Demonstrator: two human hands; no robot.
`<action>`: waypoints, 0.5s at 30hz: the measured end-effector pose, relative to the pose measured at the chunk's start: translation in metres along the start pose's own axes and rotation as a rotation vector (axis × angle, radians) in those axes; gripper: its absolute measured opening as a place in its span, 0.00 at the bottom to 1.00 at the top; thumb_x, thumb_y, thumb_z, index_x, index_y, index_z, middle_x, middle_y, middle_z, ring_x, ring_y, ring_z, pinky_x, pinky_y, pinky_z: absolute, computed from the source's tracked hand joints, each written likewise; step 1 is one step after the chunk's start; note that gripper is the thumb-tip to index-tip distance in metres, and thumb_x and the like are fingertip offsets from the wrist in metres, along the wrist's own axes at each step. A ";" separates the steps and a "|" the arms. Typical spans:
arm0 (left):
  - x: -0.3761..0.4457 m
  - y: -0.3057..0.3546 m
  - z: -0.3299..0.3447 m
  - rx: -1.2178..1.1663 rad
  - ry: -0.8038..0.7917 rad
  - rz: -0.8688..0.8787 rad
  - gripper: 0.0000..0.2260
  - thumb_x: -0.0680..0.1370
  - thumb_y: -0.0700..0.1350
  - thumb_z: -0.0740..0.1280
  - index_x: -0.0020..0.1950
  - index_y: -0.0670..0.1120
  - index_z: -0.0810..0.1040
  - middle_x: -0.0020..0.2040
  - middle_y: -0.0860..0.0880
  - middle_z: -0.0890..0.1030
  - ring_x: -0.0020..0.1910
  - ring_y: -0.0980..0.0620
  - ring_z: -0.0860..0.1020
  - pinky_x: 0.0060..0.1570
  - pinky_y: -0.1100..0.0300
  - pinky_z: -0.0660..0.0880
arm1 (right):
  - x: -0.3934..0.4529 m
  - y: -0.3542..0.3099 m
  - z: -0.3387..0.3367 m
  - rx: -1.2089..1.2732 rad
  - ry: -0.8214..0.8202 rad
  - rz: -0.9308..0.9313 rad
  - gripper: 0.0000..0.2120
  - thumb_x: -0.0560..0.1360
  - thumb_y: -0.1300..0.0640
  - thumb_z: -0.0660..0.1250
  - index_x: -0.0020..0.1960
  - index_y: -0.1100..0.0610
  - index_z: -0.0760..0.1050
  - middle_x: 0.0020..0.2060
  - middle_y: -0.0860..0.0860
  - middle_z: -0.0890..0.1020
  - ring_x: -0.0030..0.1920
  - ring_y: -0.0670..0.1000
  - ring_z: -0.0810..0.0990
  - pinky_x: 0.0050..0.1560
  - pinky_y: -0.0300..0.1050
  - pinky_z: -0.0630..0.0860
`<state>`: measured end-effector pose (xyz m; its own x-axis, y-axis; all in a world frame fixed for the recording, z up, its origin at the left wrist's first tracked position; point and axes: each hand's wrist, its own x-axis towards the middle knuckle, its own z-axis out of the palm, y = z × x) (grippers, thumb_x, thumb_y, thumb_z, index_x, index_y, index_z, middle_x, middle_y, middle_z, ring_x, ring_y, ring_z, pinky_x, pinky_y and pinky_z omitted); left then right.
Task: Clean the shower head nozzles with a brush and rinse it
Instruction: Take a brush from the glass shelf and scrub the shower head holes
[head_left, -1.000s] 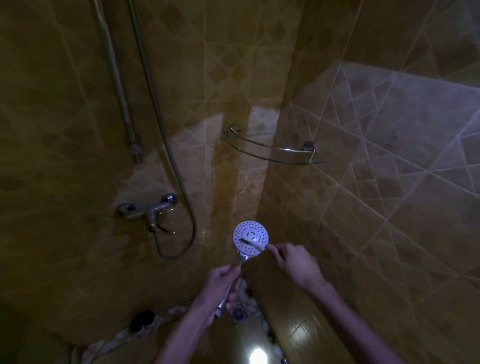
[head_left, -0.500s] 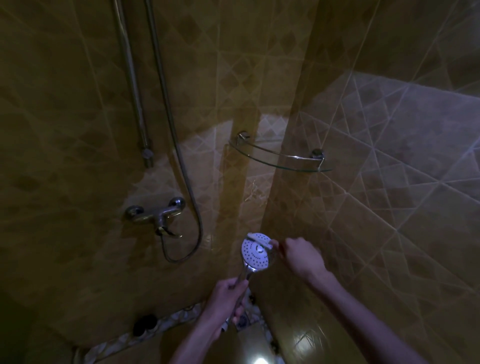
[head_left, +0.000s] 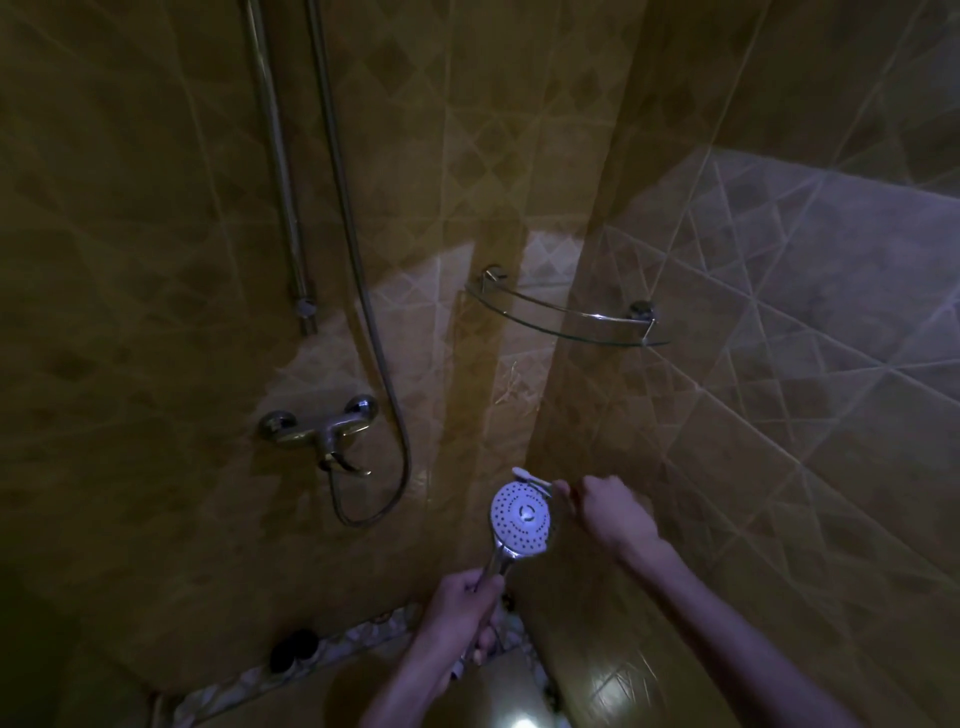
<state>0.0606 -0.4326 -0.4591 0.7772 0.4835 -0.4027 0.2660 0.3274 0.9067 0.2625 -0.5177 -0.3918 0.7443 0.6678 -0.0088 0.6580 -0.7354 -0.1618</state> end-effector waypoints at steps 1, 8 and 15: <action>0.000 0.001 0.001 -0.004 -0.004 -0.002 0.07 0.81 0.42 0.62 0.43 0.41 0.72 0.26 0.46 0.71 0.18 0.54 0.66 0.16 0.68 0.60 | -0.001 -0.001 0.000 0.000 0.016 -0.015 0.25 0.79 0.38 0.52 0.46 0.56 0.78 0.45 0.58 0.82 0.49 0.60 0.82 0.48 0.50 0.77; -0.001 0.006 -0.002 -0.034 0.011 -0.018 0.09 0.80 0.44 0.64 0.41 0.42 0.74 0.26 0.47 0.72 0.18 0.54 0.67 0.16 0.68 0.62 | -0.017 -0.010 0.013 -0.089 0.014 -0.153 0.29 0.77 0.33 0.49 0.47 0.54 0.77 0.44 0.57 0.83 0.47 0.59 0.82 0.41 0.48 0.73; -0.005 0.012 -0.001 -0.064 0.014 -0.017 0.09 0.80 0.44 0.64 0.42 0.42 0.74 0.26 0.47 0.72 0.18 0.54 0.66 0.17 0.68 0.62 | -0.025 -0.012 0.013 -0.064 0.035 -0.154 0.28 0.78 0.34 0.48 0.44 0.53 0.76 0.41 0.56 0.83 0.45 0.58 0.83 0.38 0.47 0.71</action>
<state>0.0592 -0.4303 -0.4468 0.7645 0.4889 -0.4201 0.2415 0.3870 0.8899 0.2341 -0.5242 -0.4028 0.6367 0.7697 0.0463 0.7698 -0.6311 -0.0956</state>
